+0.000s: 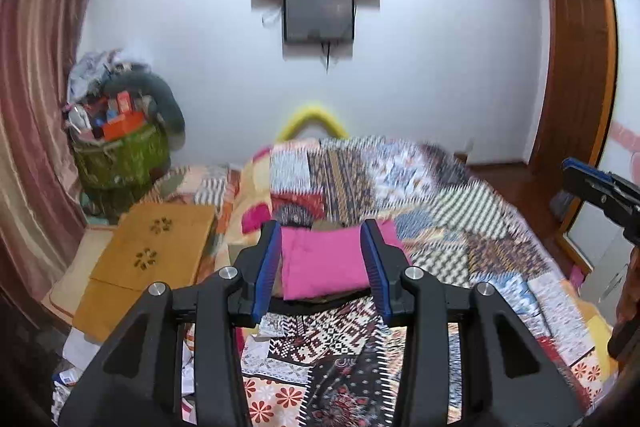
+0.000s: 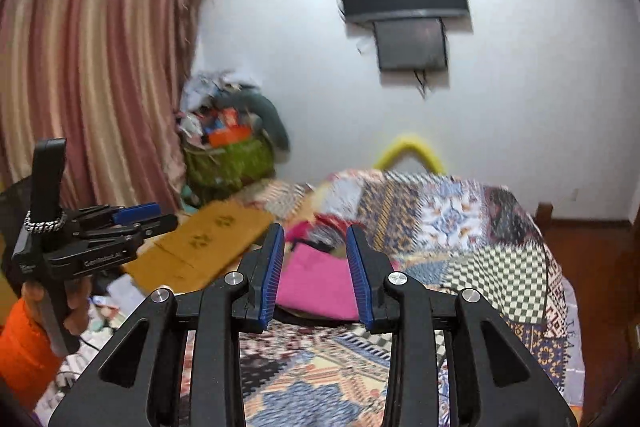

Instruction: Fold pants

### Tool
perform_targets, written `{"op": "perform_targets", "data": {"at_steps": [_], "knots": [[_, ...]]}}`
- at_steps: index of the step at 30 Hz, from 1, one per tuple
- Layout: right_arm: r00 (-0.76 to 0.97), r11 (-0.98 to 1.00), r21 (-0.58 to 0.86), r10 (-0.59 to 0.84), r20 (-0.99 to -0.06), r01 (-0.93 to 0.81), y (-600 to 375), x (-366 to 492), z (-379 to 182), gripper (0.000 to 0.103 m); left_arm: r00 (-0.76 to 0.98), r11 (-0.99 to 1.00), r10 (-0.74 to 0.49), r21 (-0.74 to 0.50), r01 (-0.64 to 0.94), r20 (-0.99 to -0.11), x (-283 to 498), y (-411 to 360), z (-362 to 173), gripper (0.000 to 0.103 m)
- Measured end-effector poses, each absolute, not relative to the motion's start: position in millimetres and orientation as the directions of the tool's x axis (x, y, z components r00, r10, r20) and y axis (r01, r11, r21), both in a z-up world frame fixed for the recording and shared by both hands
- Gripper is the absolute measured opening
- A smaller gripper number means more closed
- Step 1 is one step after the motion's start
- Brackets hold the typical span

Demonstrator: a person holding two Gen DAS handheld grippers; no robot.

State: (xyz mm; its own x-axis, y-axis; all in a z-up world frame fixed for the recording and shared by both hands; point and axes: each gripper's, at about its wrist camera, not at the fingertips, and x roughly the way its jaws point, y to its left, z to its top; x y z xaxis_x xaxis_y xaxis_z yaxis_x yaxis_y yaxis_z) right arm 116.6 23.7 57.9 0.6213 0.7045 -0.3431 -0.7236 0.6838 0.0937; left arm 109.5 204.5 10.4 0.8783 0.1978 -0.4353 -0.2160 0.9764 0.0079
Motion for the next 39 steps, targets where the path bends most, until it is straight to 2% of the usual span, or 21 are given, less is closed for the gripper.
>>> {"op": "perform_targets", "data": {"at_steps": [5, 8, 10, 12, 15, 16, 19, 23, 39], "knots": [[0.629, 0.664, 0.078, 0.734, -0.257, -0.743, 8.5, 63.6, 79.0, 0.029, 0.919, 0.977, 0.207, 0.013, -0.215, -0.335, 48.5, 173.6, 33.6, 0.043], [0.648, 0.673, 0.049, 0.727, -0.228, -0.738, 3.2, 38.6, 81.9, 0.029, 0.935, 0.978, 0.199, -0.002, -0.209, -0.292, 19.5, 161.6, 41.0, 0.048], [0.667, 0.689, 0.034, 0.712, -0.220, -0.724, 1.8, 24.8, 79.1, 0.038, 0.944, 0.979, 0.191, -0.013, -0.202, -0.269, 4.9, 156.6, 42.6, 0.056], [0.678, 0.700, 0.035, 0.703, -0.215, -0.714, -0.7, 16.5, 74.5, 0.058, 0.948, 0.979, 0.194, -0.014, -0.204, -0.251, -7.2, 150.7, 42.7, 0.061], [0.694, 0.715, 0.047, 0.690, -0.204, -0.697, -4.7, 8.4, 69.3, 0.072, 0.950, 0.974, 0.222, 0.007, -0.226, -0.221, -20.6, 142.2, 41.9, 0.074], [0.700, 0.722, 0.056, 0.684, -0.204, -0.689, -5.5, 7.2, 67.3, 0.075, 0.950, 0.973, 0.226, 0.008, -0.230, -0.216, -23.8, 140.3, 41.0, 0.082], [0.717, 0.739, 0.058, 0.668, -0.200, -0.672, -7.9, 5.4, 66.2, 0.083, 0.954, 0.977, 0.209, 0.001, -0.214, -0.215, -28.9, 137.8, 39.8, 0.095], [0.735, 0.756, 0.056, 0.648, -0.199, -0.652, -11.6, 3.1, 68.3, 0.103, 0.953, 0.975, 0.218, 0.003, -0.222, -0.210, -31.2, 136.5, 37.5, 0.102], [0.743, 0.764, 0.058, 0.639, -0.198, -0.642, -14.1, -4.2, 63.1, 0.103, 0.950, 0.973, 0.221, -0.016, -0.230, -0.223, -30.4, 136.1, 26.8, 0.103]]}}
